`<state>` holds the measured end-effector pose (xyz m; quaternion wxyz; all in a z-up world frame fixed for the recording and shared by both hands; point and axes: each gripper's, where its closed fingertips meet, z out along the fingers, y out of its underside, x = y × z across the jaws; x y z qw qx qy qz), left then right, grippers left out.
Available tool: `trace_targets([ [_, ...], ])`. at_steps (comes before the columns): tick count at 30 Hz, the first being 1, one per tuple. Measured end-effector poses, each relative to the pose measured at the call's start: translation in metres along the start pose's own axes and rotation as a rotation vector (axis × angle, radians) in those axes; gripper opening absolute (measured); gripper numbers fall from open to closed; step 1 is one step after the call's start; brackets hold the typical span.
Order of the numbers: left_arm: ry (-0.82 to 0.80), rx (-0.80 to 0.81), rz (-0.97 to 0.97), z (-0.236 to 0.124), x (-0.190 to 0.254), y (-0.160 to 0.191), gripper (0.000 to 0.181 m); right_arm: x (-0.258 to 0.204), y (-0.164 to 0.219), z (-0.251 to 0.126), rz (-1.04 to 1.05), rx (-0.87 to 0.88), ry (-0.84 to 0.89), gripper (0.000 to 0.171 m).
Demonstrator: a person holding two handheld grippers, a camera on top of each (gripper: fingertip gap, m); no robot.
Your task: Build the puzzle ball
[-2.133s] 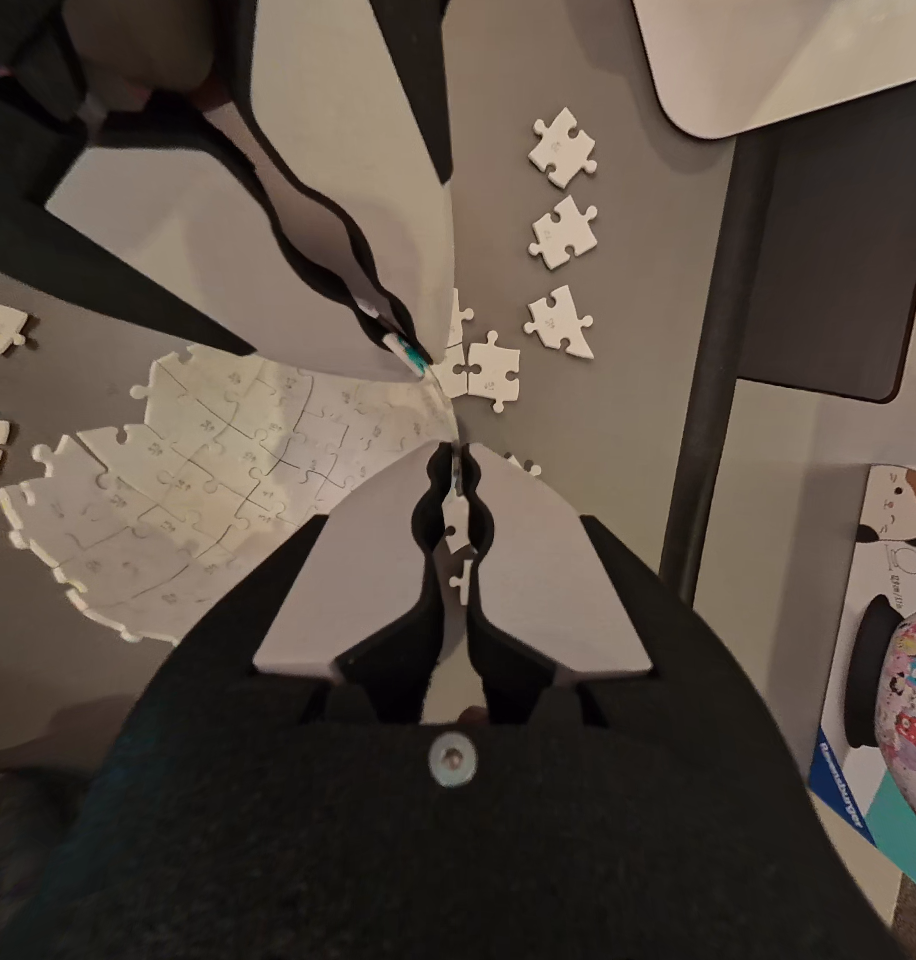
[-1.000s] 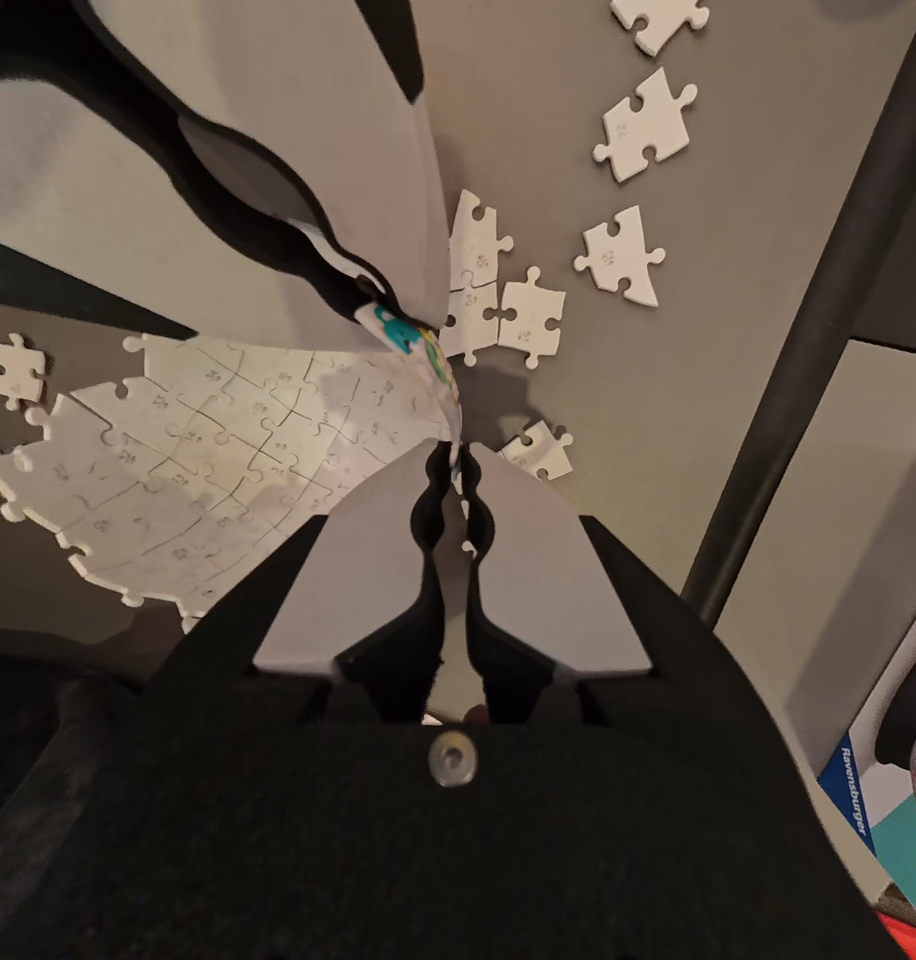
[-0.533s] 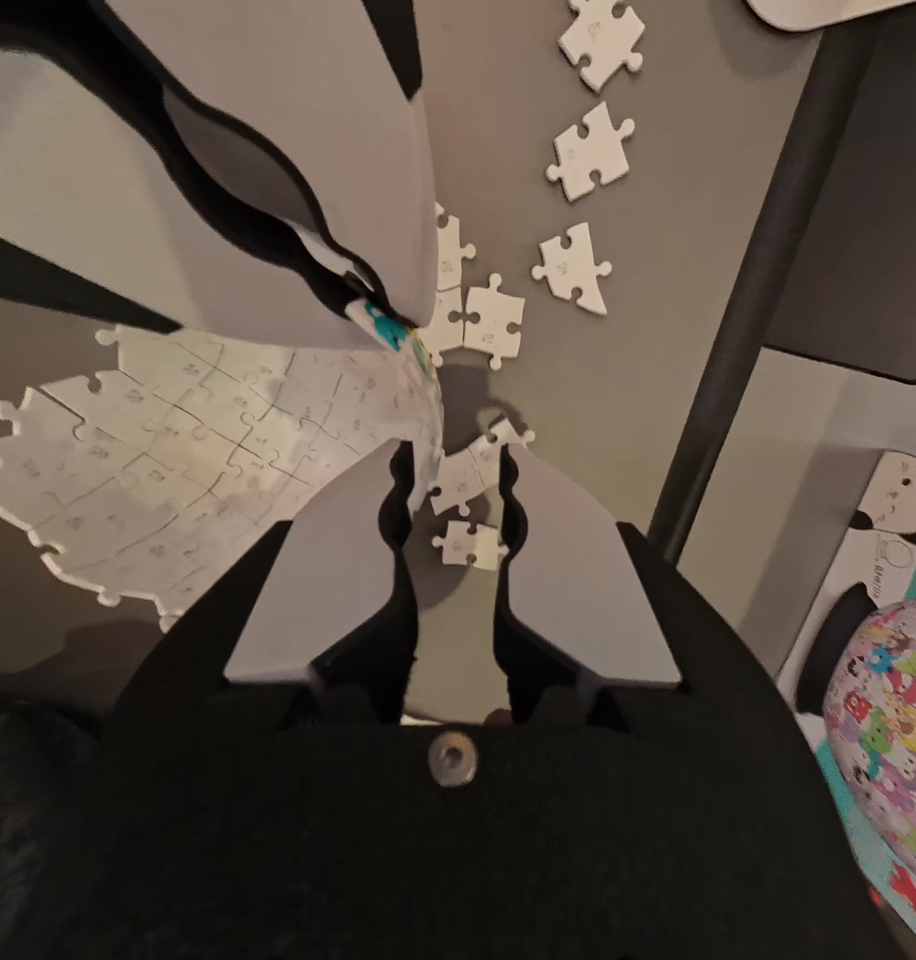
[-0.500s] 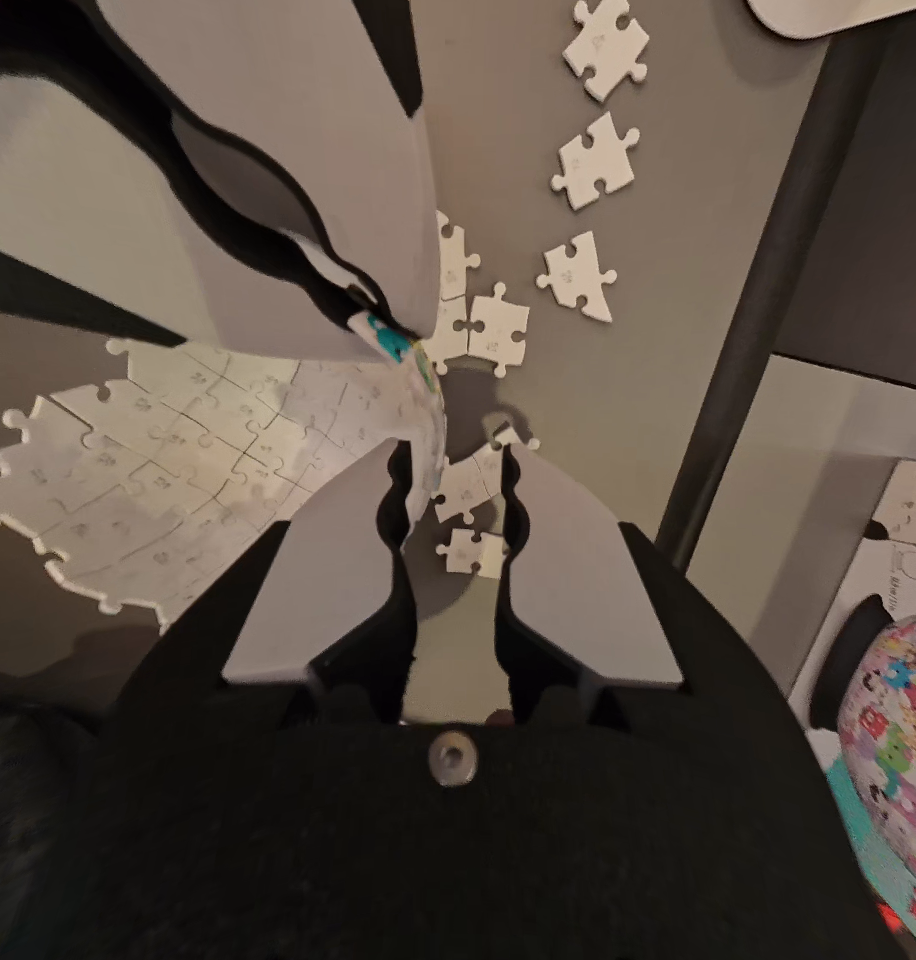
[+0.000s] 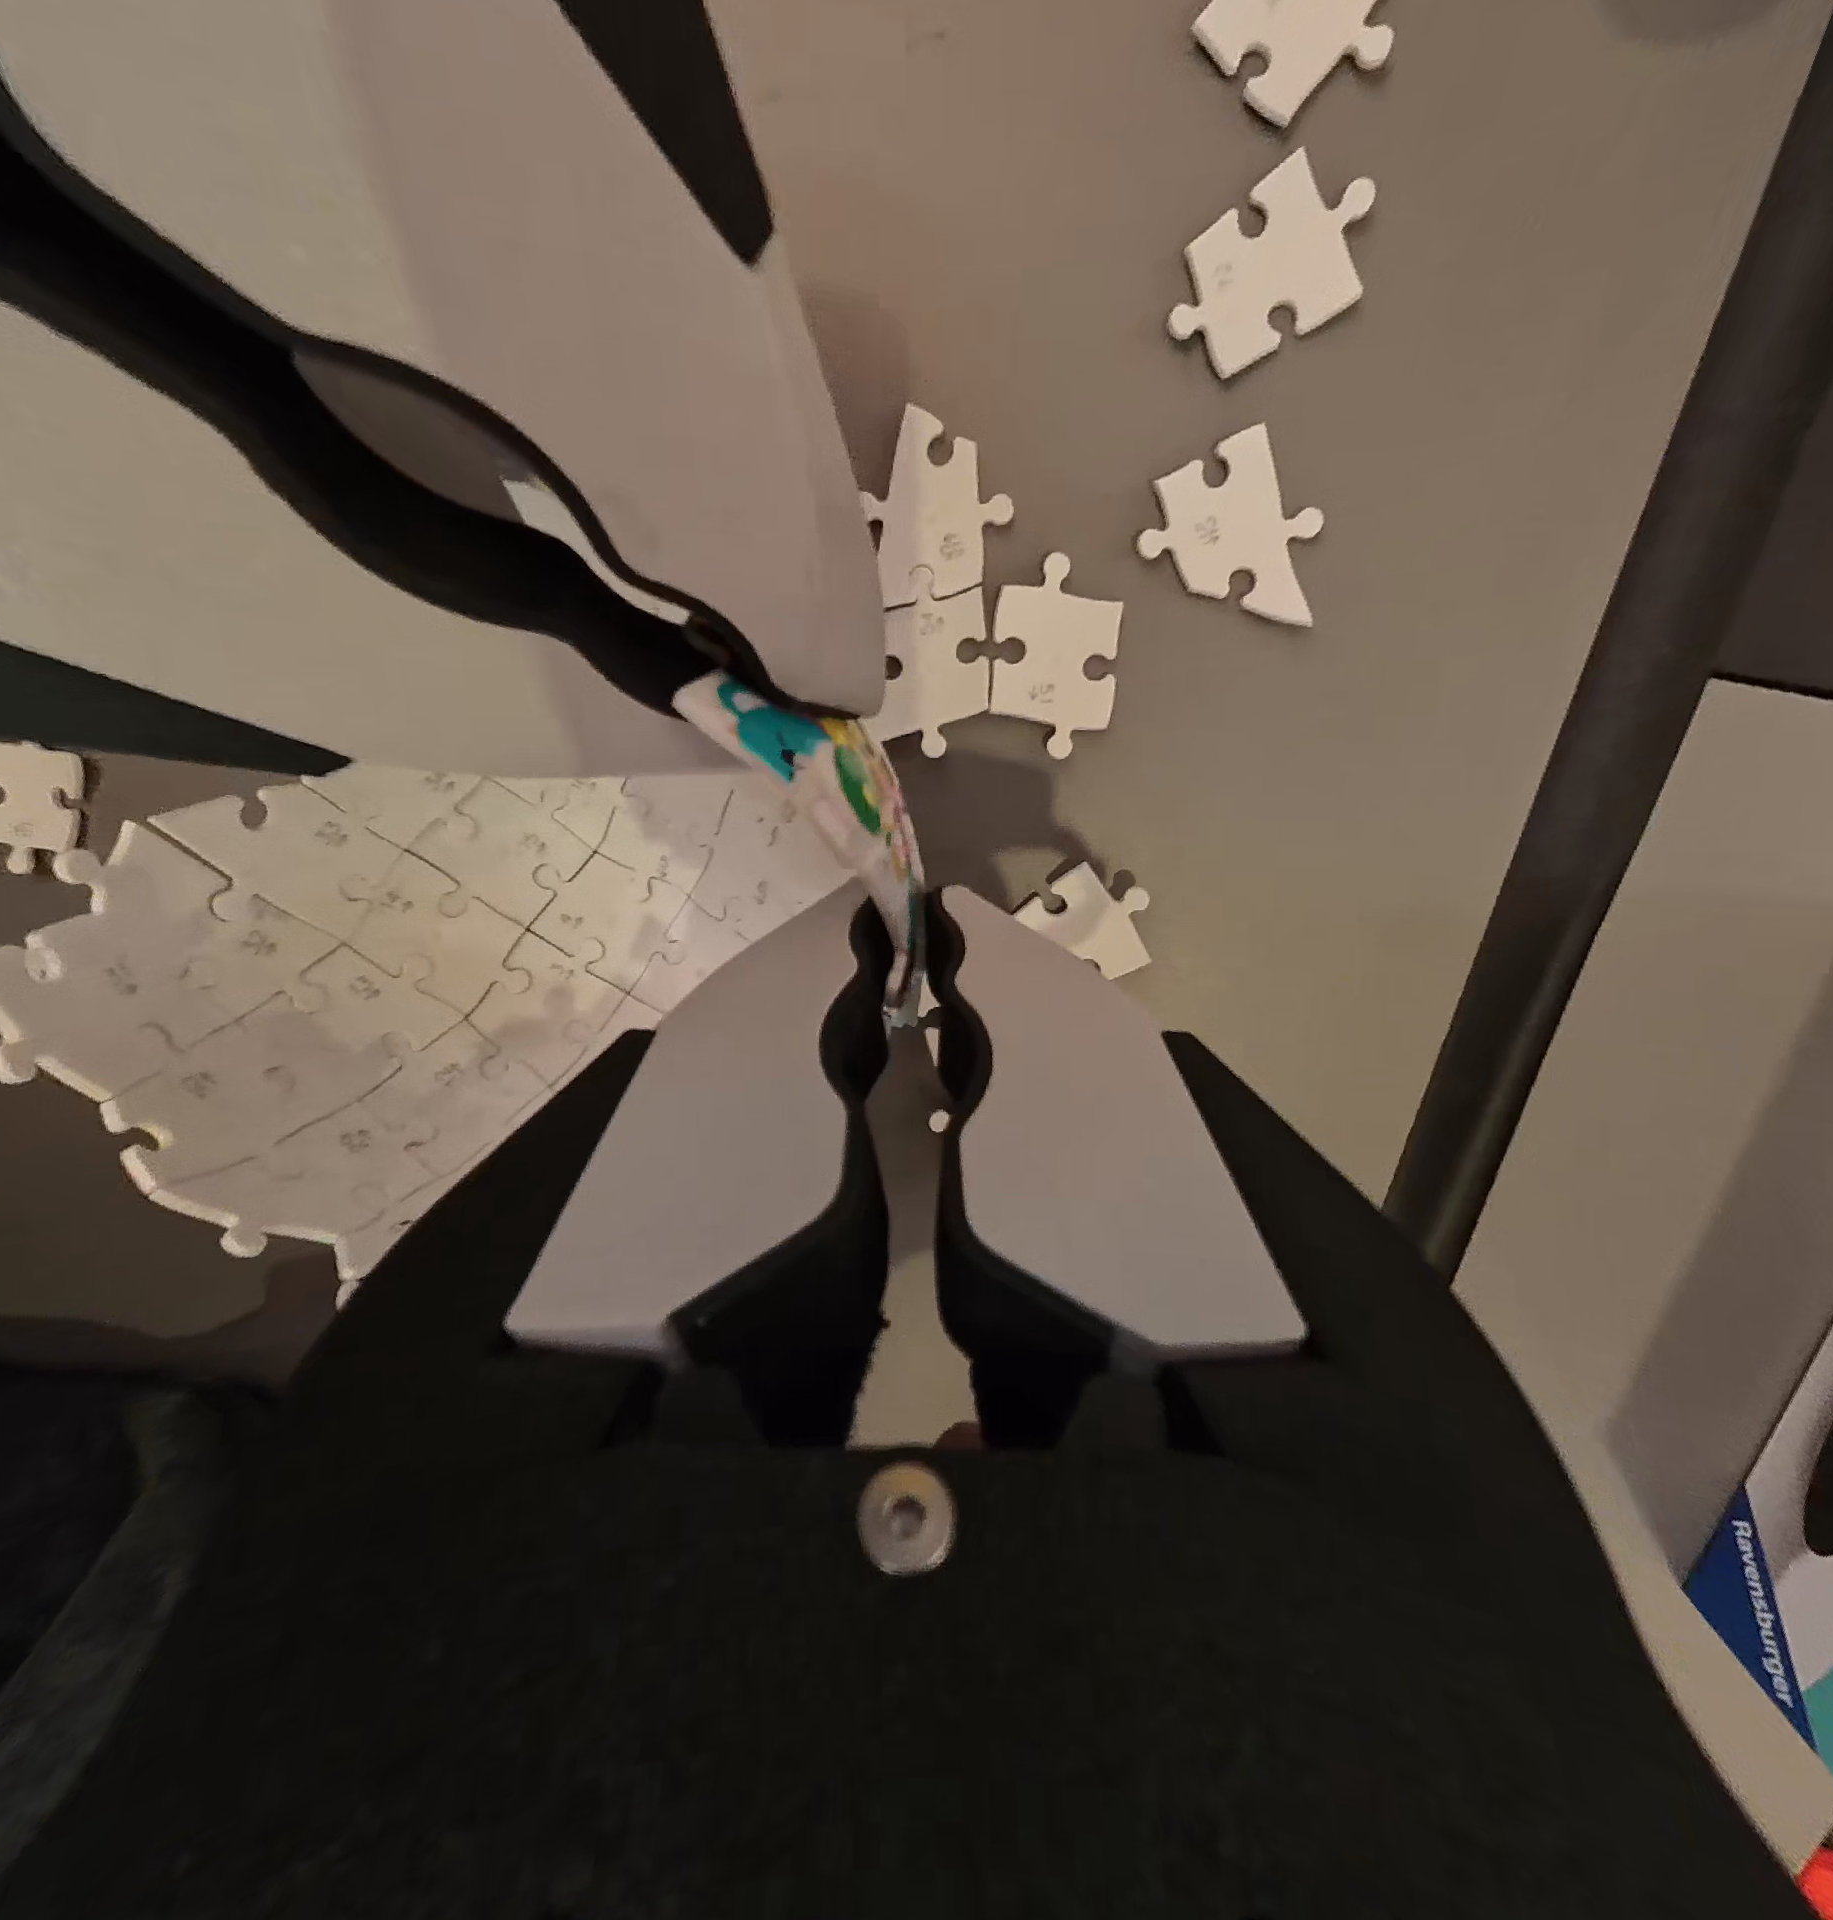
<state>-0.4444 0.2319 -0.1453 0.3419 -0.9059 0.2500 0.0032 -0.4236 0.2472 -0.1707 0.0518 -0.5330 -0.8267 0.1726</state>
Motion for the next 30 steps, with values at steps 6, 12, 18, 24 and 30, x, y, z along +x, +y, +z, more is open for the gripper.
trace_targets([
  [6,0.016,-0.002,0.006,0.0,0.0,0.001,0.002,-0.002,-0.001,0.0,-0.037,0.016,0.006,0.018],
  [12,0.017,0.002,0.008,-0.001,0.002,0.0,0.002,-0.002,0.001,-0.01,-0.01,0.094,-0.065,0.031],
  [18,0.029,0.011,-0.002,-0.001,0.002,0.0,0.002,-0.008,-0.001,-0.028,-0.011,0.232,-0.179,0.037],
  [24,0.033,0.01,-0.001,-0.002,0.002,0.0,0.002,-0.019,0.012,-0.033,0.154,0.3,-0.48,0.034],
  [30,0.033,0.003,-0.009,-0.003,0.002,0.001,0.002,-0.02,0.012,-0.029,0.173,0.271,-0.535,0.023],
])
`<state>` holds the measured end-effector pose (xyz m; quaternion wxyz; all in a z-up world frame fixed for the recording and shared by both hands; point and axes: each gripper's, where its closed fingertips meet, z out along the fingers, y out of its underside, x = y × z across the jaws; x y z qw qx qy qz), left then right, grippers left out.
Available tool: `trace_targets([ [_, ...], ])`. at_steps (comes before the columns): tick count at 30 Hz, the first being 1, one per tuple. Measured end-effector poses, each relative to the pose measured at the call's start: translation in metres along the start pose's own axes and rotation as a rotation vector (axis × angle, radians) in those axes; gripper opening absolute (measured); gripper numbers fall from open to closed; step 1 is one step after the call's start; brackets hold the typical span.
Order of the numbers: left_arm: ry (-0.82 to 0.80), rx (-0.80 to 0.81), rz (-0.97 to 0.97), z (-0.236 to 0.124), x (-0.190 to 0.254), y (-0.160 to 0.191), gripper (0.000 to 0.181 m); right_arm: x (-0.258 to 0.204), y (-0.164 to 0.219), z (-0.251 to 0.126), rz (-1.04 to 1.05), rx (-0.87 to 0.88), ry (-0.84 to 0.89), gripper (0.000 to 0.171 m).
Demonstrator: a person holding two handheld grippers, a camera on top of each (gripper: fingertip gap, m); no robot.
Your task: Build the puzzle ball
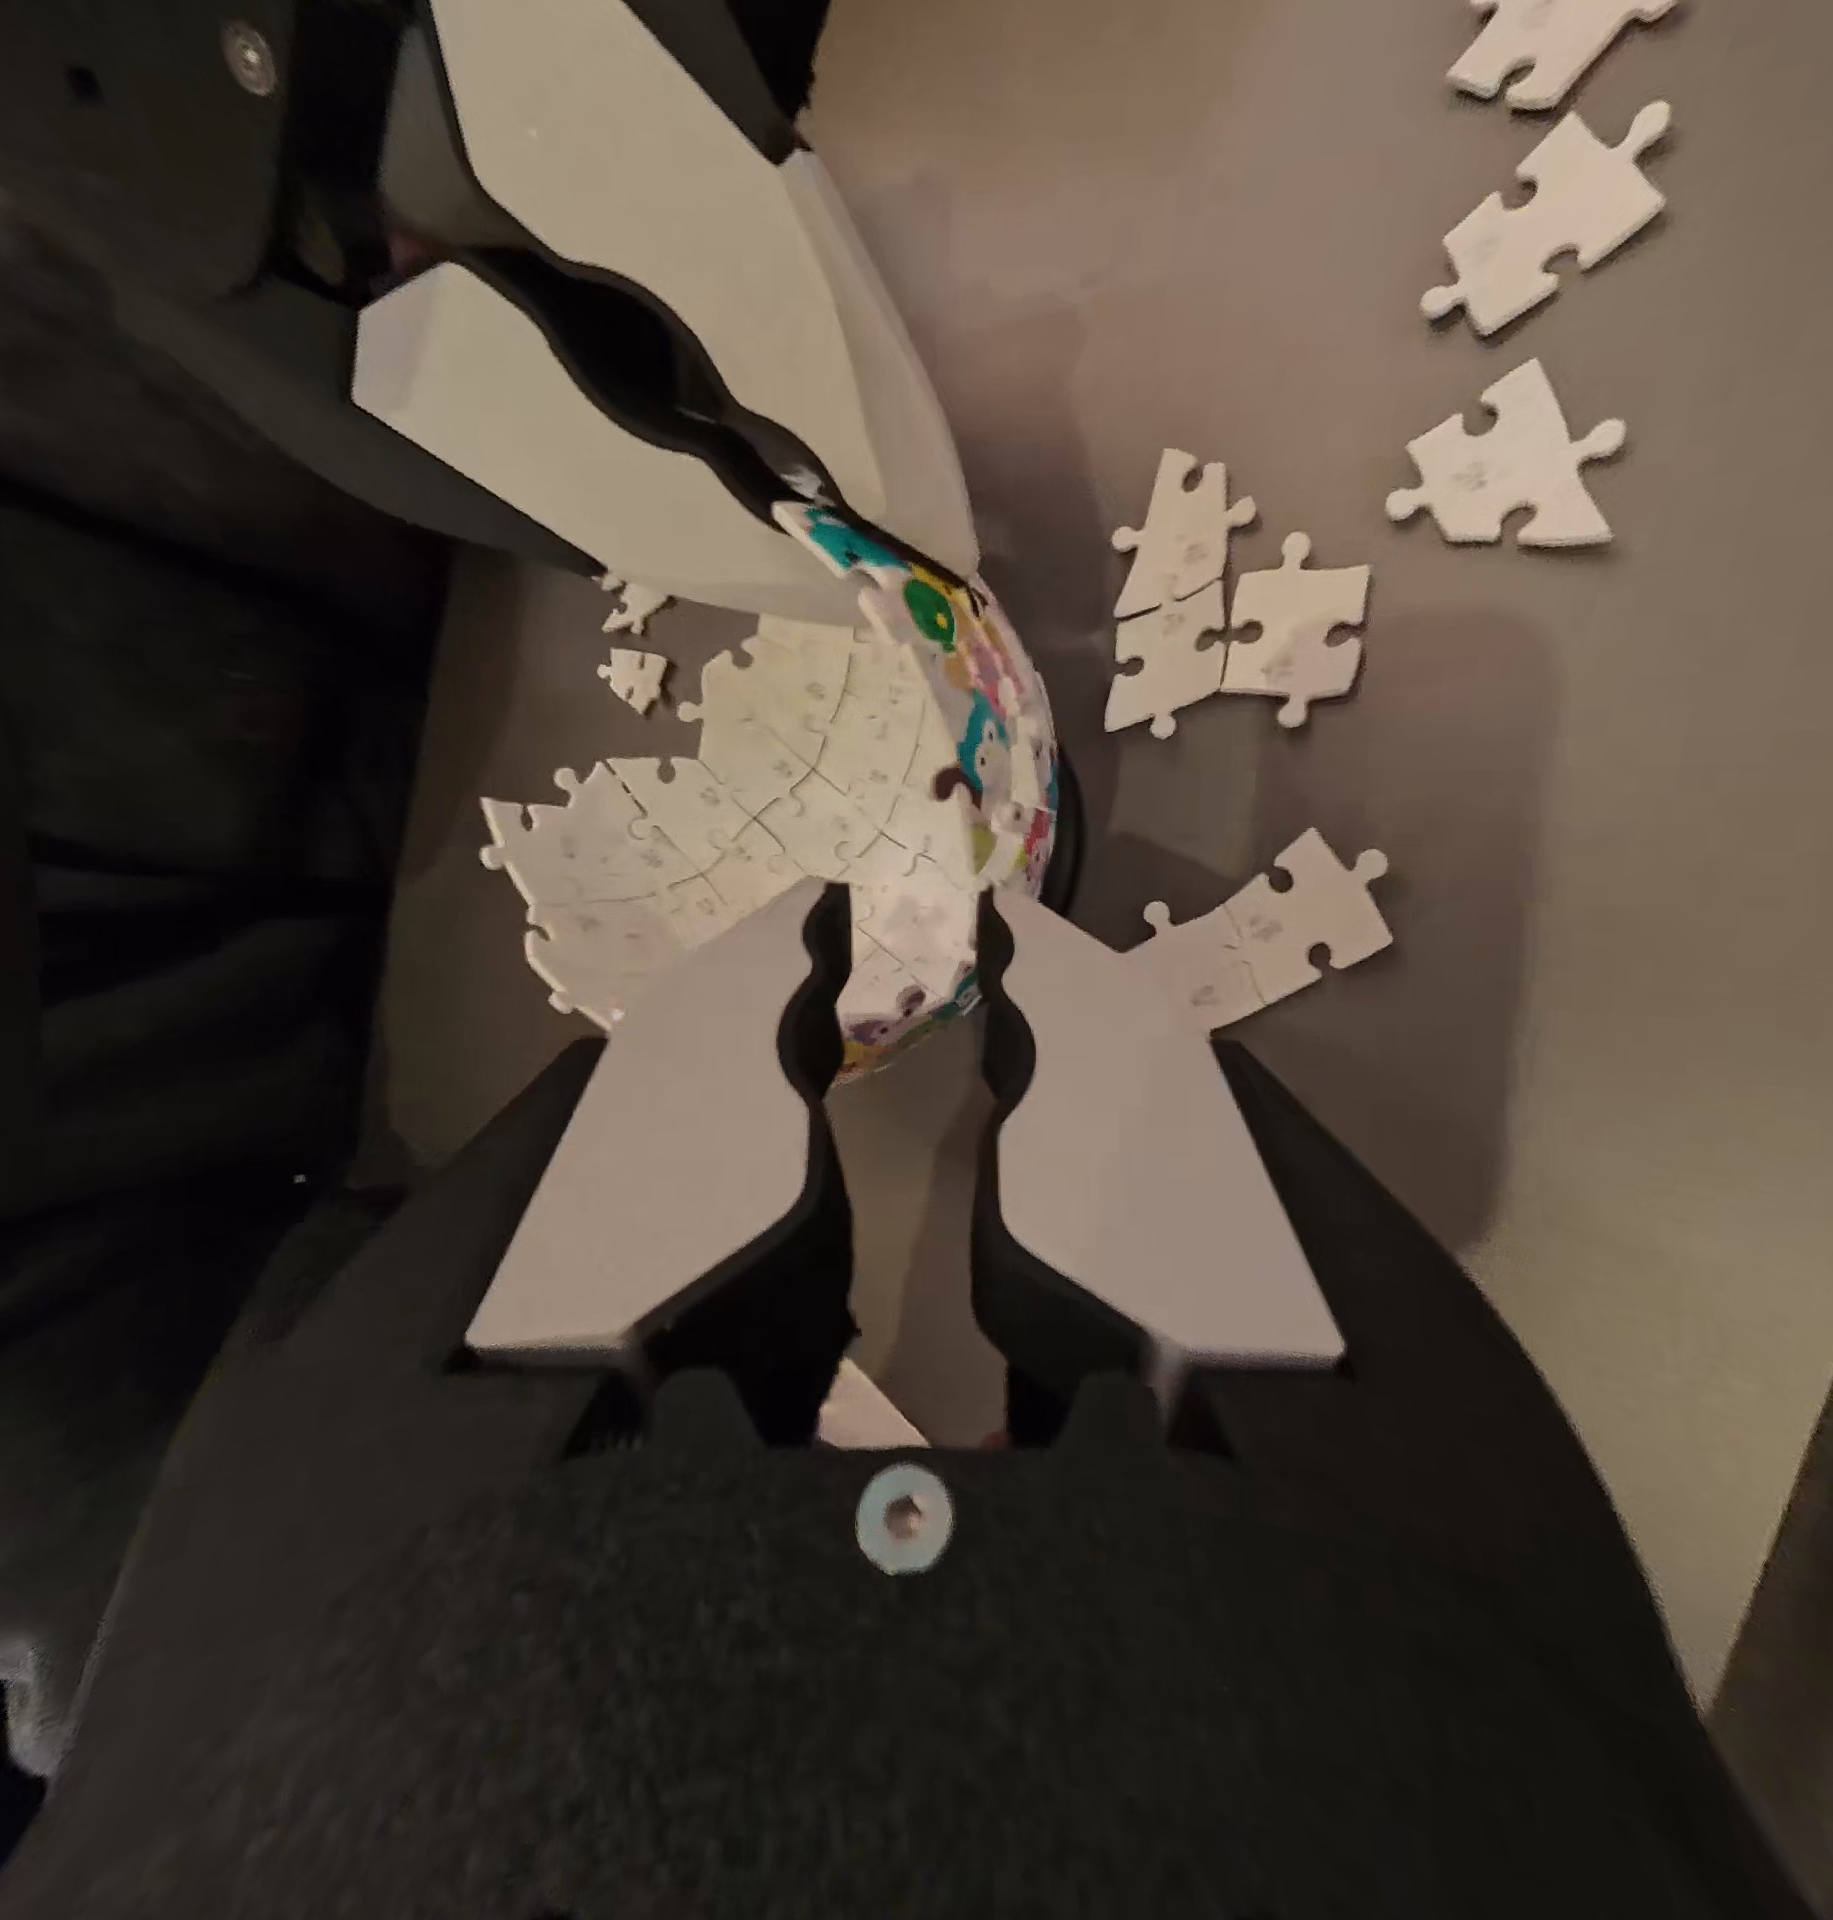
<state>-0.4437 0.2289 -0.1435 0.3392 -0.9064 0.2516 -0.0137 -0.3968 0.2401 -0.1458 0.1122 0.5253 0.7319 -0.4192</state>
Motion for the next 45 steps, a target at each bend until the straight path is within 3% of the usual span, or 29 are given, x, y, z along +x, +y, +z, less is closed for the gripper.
trace_targets([
  [5,0.002,0.001,-0.011,0.0,-0.001,0.0,0.002,0.003,-0.004,-0.001,-0.008,-0.003,0.053,0.025],
  [25,-0.016,-0.005,-0.009,0.001,-0.002,0.0,0.002,0.004,-0.004,0.003,0.027,0.011,-0.005,0.027],
  [29,-0.021,0.002,-0.008,0.001,-0.001,-0.001,0.002,0.01,-0.006,0.003,0.008,0.009,0.043,0.026],
  [38,-0.009,-0.005,-0.024,0.0,-0.003,0.001,0.002,0.019,-0.015,0.001,-0.213,-0.067,0.354,0.003],
  [45,-0.006,-0.012,-0.027,0.001,-0.005,0.003,0.002,0.024,-0.017,0.002,-0.284,-0.101,0.446,0.002],
])
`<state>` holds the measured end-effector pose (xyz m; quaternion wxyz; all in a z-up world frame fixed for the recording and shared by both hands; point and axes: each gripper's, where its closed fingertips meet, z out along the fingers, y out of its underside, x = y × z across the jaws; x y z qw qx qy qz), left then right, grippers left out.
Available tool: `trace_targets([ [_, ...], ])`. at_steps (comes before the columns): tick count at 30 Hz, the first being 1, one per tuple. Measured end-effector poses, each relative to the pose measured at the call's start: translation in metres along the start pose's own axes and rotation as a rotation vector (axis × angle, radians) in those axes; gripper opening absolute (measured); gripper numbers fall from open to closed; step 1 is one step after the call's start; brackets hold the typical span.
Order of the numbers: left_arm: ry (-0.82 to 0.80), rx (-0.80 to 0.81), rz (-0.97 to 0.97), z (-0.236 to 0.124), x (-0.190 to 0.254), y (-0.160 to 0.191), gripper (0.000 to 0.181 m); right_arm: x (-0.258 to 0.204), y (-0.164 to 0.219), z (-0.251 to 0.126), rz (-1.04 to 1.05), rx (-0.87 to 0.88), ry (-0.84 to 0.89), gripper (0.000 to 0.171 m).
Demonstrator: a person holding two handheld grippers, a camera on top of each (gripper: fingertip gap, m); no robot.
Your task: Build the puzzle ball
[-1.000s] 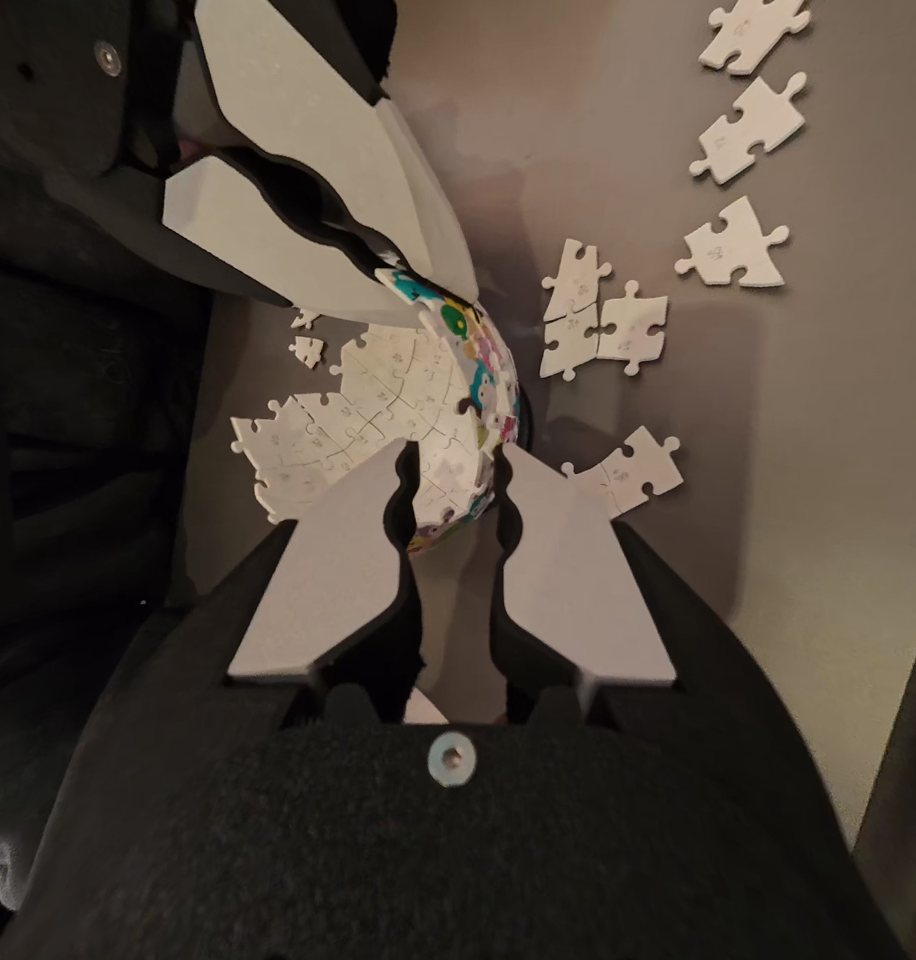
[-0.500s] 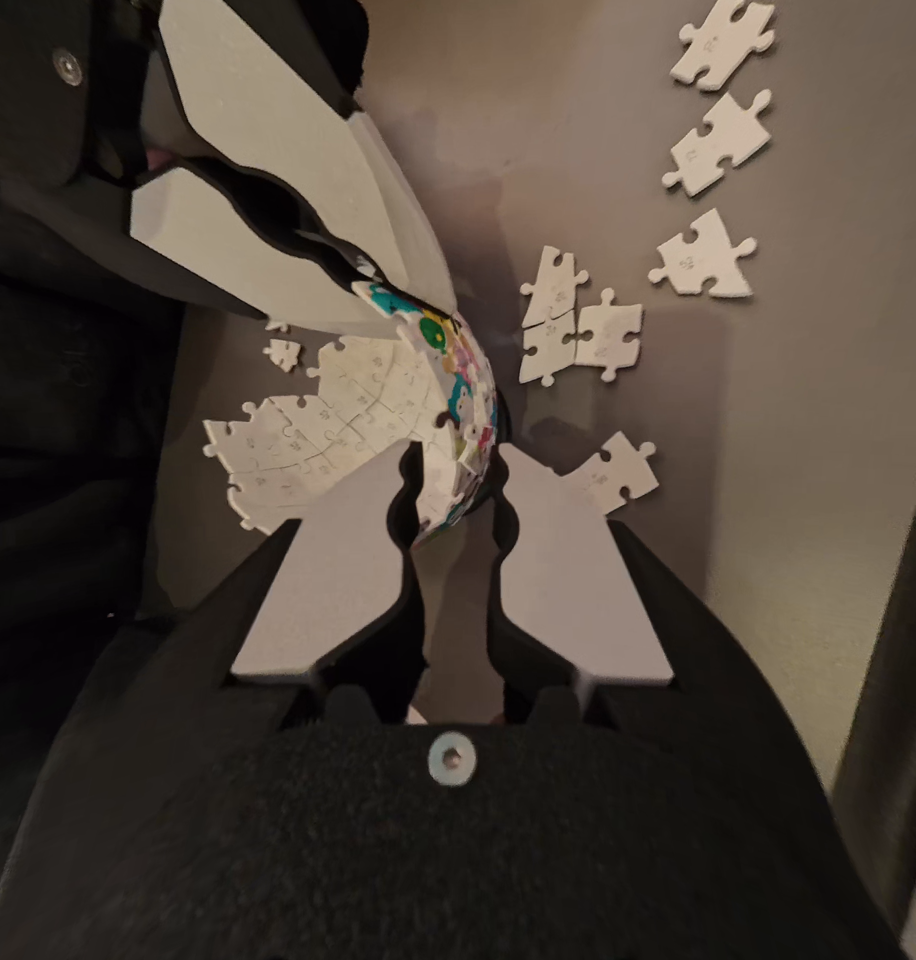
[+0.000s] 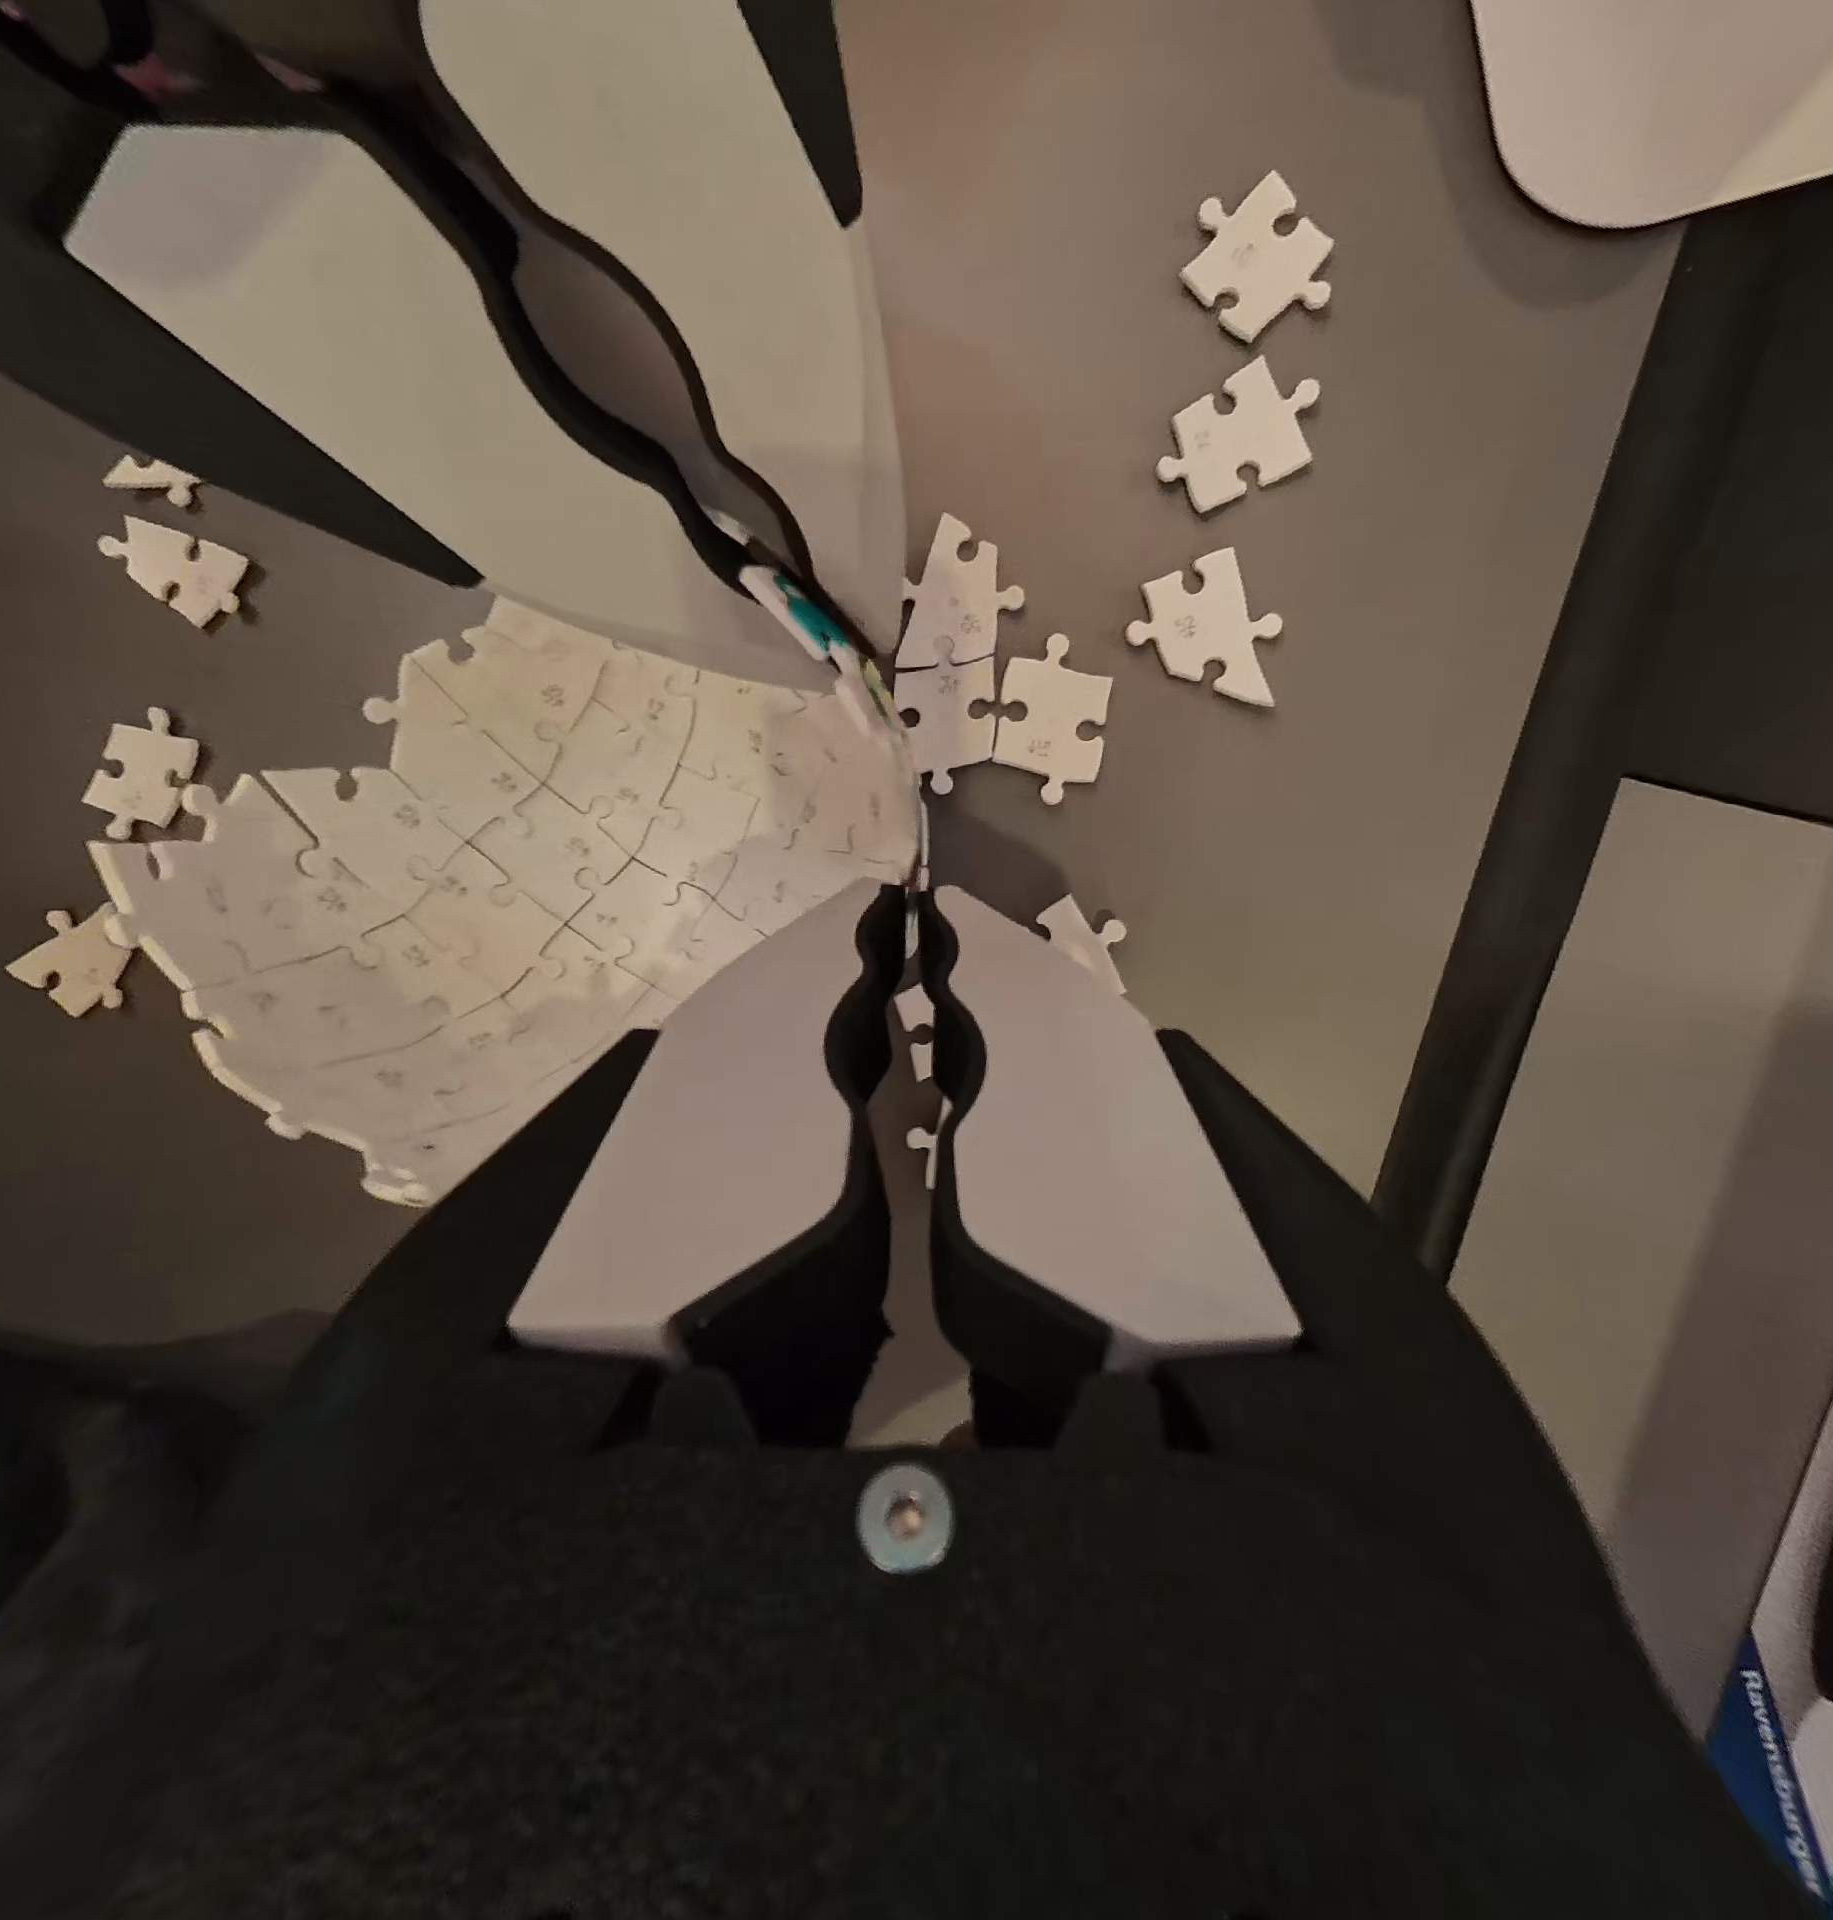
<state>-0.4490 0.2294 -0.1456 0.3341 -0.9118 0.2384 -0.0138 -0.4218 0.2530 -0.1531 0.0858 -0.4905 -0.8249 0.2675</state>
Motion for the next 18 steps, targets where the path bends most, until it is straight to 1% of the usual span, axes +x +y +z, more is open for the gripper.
trace_targets([
  [5,-0.005,-0.002,0.004,0.0,-0.001,0.0,0.002,0.003,-0.001,0.0,-0.072,-0.006,0.065,0.002],
  [11,0.01,0.006,-0.006,-0.001,-0.001,0.0,0.003,0.004,-0.002,0.001,-0.053,0.004,0.056,0.002],
  [14,0.061,0.018,-0.029,-0.003,0.004,-0.003,0.012,0.003,-0.002,0.001,-0.04,0.012,0.042,0.002],
  [18,0.134,0.042,-0.059,-0.015,0.007,-0.007,0.024,0.003,-0.002,0.001,-0.03,0.014,0.035,0.002],
])
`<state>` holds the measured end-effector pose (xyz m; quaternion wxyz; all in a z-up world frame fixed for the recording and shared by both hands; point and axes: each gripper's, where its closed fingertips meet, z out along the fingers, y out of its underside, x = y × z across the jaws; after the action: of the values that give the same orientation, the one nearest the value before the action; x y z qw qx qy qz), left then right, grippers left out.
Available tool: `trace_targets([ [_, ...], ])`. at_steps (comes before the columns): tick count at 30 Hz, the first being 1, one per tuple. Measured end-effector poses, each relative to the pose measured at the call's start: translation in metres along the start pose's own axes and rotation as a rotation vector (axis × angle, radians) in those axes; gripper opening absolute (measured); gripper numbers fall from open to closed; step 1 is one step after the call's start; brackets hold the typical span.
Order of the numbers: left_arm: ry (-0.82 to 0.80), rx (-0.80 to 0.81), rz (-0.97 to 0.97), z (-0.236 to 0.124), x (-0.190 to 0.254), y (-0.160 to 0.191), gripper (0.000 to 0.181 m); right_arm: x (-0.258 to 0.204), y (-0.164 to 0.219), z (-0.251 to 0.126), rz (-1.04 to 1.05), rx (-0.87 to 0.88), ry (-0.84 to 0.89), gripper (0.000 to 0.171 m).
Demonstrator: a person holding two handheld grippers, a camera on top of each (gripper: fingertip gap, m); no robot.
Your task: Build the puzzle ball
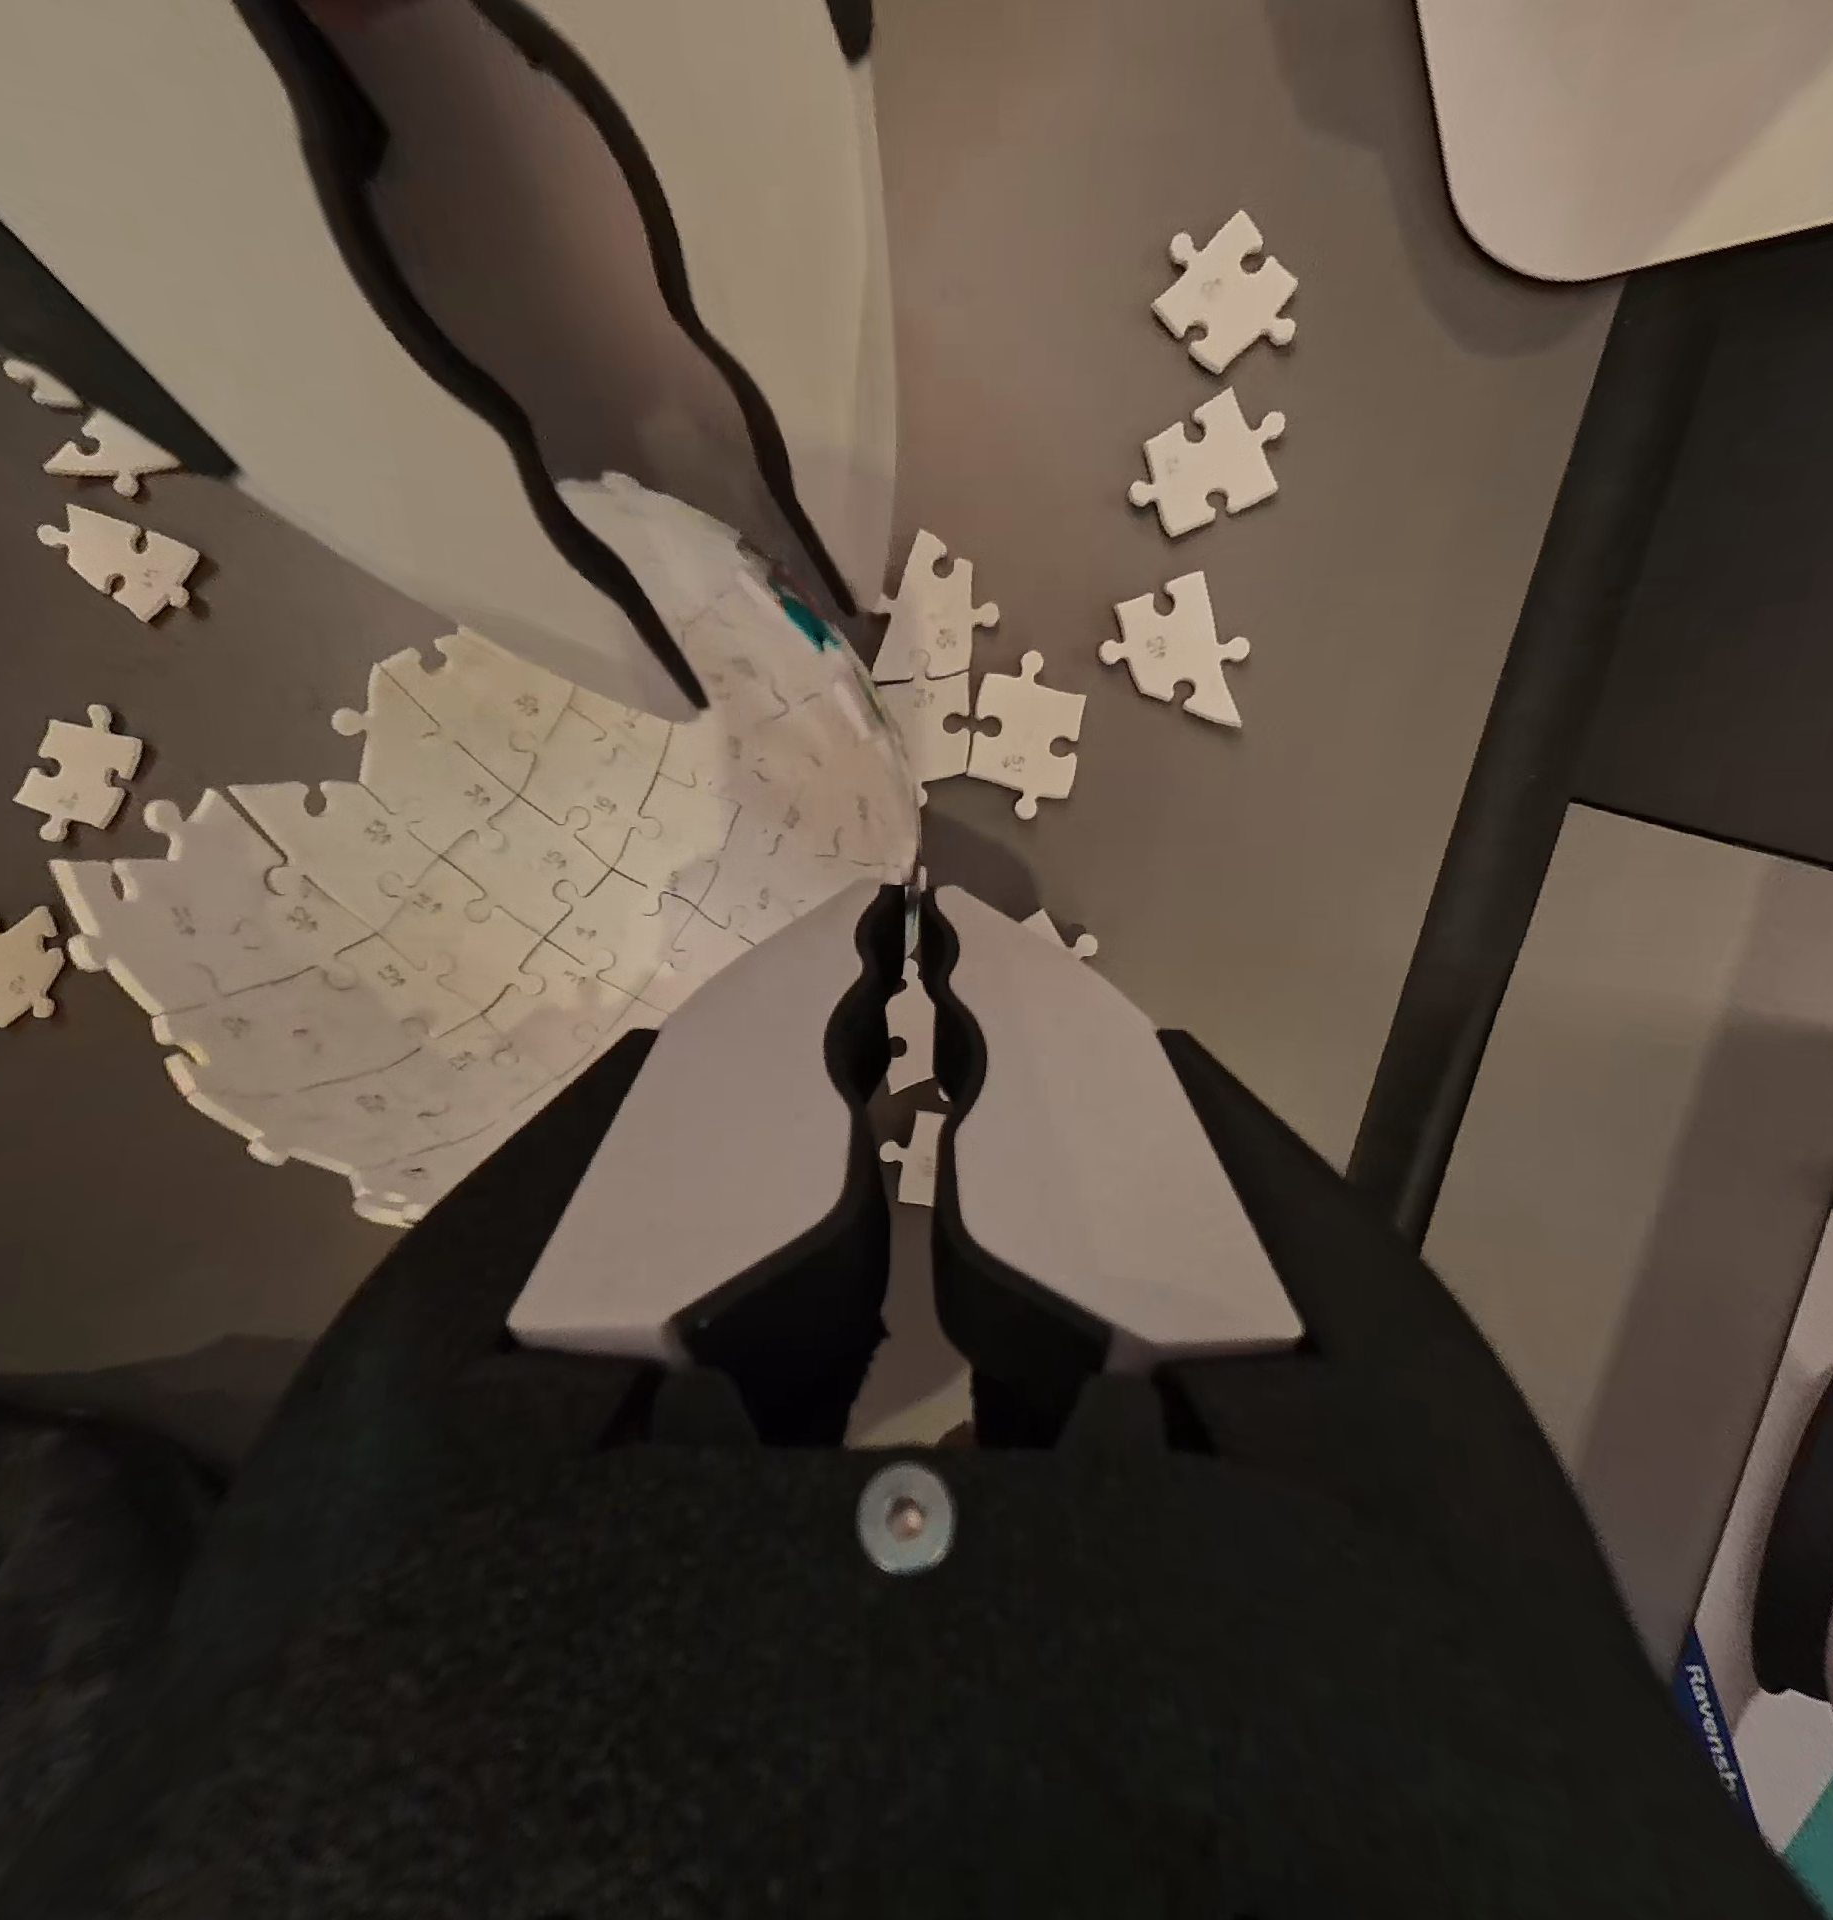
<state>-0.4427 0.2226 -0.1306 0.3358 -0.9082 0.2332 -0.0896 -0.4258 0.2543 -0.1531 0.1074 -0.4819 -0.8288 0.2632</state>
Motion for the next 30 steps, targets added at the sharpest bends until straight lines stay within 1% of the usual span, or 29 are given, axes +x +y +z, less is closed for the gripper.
trace_targets([
  [5,0.073,0.09,-0.034,-0.021,-0.001,-0.014,0.026,0.002,0.0,-0.001,0.009,0.005,0.007,0.009],
  [9,0.1,0.117,-0.076,-0.027,-0.008,-0.016,0.026,0.002,-0.001,-0.003,0.004,0.014,0.009,0.011],
  [13,0.1,0.152,-0.106,-0.025,-0.019,-0.018,0.026,0.0,-0.003,-0.005,-0.005,0.023,0.004,0.014],
  [17,0.172,0.155,-0.139,-0.016,-0.022,-0.012,0.026,-0.001,-0.004,-0.005,-0.008,0.022,0.006,0.015],
  [19,0.175,0.167,-0.123,-0.015,-0.023,-0.014,0.026,-0.001,-0.004,-0.008,-0.014,0.023,0.018,0.016],
  [22,0.163,0.194,-0.051,-0.02,-0.023,-0.024,0.029,0.002,-0.007,-0.028,0.004,0.062,0.051,0.017],
  [24,0.158,0.187,-0.003,-0.02,-0.024,-0.032,0.039,0.003,-0.013,-0.048,0.027,0.14,0.089,0.02],
  [25,0.163,0.171,0.012,-0.019,-0.024,-0.035,0.039,0.003,-0.015,-0.058,0.043,0.183,0.114,0.022],
  [28,0.2,0.108,0.059,-0.011,-0.024,-0.044,0.038,0.007,-0.006,-0.082,0.11,0.241,0.248,0.022],
  [30,0.182,0.088,0.089,-0.001,-0.036,-0.051,0.037,-0.002,-0.01,-0.103,0.108,0.291,0.34,0.02],
])
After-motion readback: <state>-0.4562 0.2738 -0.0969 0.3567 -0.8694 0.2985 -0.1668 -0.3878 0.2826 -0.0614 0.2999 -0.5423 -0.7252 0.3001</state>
